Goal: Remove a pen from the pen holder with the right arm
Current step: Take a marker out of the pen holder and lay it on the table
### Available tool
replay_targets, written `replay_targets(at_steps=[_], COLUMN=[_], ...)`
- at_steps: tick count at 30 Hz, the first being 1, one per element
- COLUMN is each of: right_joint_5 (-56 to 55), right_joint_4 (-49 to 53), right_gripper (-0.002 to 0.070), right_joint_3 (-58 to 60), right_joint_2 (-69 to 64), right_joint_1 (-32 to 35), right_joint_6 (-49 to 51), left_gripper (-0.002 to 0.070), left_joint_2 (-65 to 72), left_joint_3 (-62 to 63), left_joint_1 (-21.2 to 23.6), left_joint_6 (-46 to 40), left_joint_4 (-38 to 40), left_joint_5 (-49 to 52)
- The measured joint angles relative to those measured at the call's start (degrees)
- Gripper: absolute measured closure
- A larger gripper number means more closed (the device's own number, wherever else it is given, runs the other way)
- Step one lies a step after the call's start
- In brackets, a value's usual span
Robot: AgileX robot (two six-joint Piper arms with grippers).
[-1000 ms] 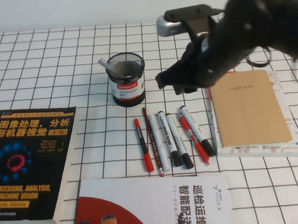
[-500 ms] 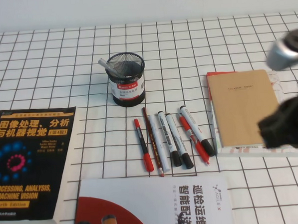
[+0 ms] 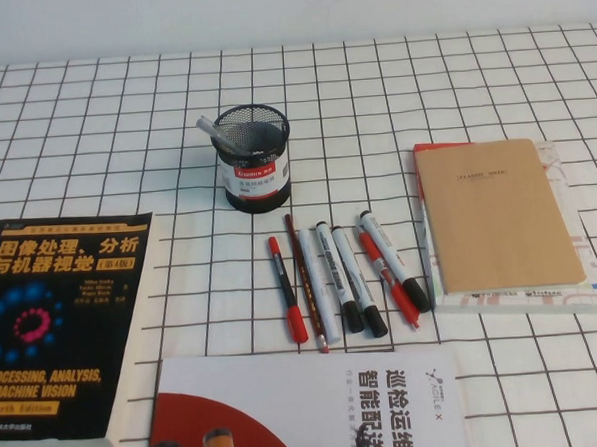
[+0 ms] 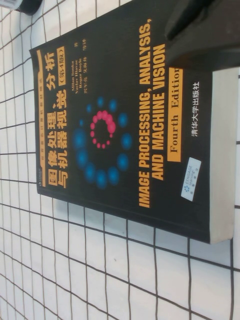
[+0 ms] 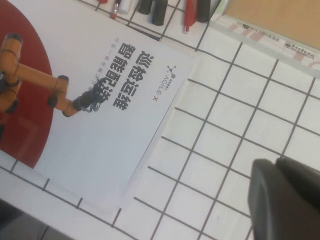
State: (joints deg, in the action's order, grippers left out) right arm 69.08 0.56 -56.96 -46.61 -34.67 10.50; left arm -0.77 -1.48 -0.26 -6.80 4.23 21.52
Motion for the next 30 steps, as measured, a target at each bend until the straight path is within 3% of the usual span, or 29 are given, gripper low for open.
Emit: replay_targets(at_steps=[5, 9, 16, 21, 30], right_joint_5=[-4.7, -16.4, -48.2, -63.2, -65.7], right_joint_4=[1.8, 2.3, -0.6, -1.6, -1.7], right_gripper=[0.0692, 0.0691, 0.0692, 0.0692, 0.0692], right_joint_3=[1.6, 8.7, 35.0, 51.3, 58.3], right_joint_2=[0.2, 3.4, 17.4, 30.1, 43.8], right_joint_1=[0.8, 7.5, 25.5, 32.2, 33.5], right_joint_6=[0.0, 0.0, 0.0, 0.0, 0.0], left_gripper=[0.0679, 0.0679, 0.0679, 0.0679, 0.0679], left_joint_2=[0.0, 0.0, 0.0, 0.0, 0.0], left_joint_3=[0.0, 0.0, 0.0, 0.0, 0.0], left_joint_1=[0.0, 0.0, 0.0, 0.0, 0.0], left_joint_6=[0.0, 0.0, 0.0, 0.0, 0.0], left_joint_4=[0.0, 0.0, 0.0, 0.0, 0.0], left_joint_5=[0.0, 0.0, 0.0, 0.0, 0.0])
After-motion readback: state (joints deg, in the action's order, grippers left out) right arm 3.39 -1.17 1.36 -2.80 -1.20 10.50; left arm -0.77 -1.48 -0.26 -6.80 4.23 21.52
